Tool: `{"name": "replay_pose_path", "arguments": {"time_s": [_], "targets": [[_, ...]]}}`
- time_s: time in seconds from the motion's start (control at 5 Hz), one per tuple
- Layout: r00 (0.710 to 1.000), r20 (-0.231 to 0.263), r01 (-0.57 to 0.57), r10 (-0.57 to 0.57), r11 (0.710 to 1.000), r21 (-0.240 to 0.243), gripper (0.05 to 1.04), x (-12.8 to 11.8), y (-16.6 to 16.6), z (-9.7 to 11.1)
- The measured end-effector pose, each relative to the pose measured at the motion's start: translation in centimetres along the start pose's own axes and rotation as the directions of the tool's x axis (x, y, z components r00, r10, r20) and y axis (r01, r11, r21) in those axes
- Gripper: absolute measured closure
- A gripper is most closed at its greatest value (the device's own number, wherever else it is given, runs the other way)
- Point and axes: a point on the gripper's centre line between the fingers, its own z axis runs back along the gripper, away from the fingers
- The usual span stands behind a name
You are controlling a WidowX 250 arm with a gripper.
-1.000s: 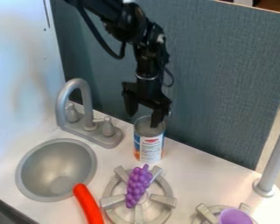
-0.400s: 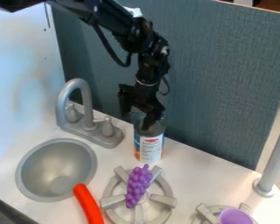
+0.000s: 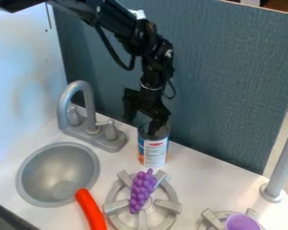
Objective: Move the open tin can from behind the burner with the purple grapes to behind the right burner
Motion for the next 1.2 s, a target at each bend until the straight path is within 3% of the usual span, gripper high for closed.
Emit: {"name": "replay_pose_path", "arguments": {"time_s": [0.4,0.6,0.8,1.0,1.2], "targets": [[0.999,0.011,-0.031,0.032,0.997,-0.077,0.083,0.9,-0.9,-1.4],[0.999,0.002,-0.042,0.042,0.995,-0.091,0.083,1.3,-1.1,-1.5],[0.998,-0.024,-0.063,0.060,0.986,-0.152,0.083,0.9,-2.2,-1.4],[0.999,-0.042,-0.037,0.025,0.954,-0.298,0.083,0.4,-5.8,-1.1],[0.999,-0.042,0.010,-0.029,0.921,-0.390,0.083,-0.3,-10.0,-0.5]]}}
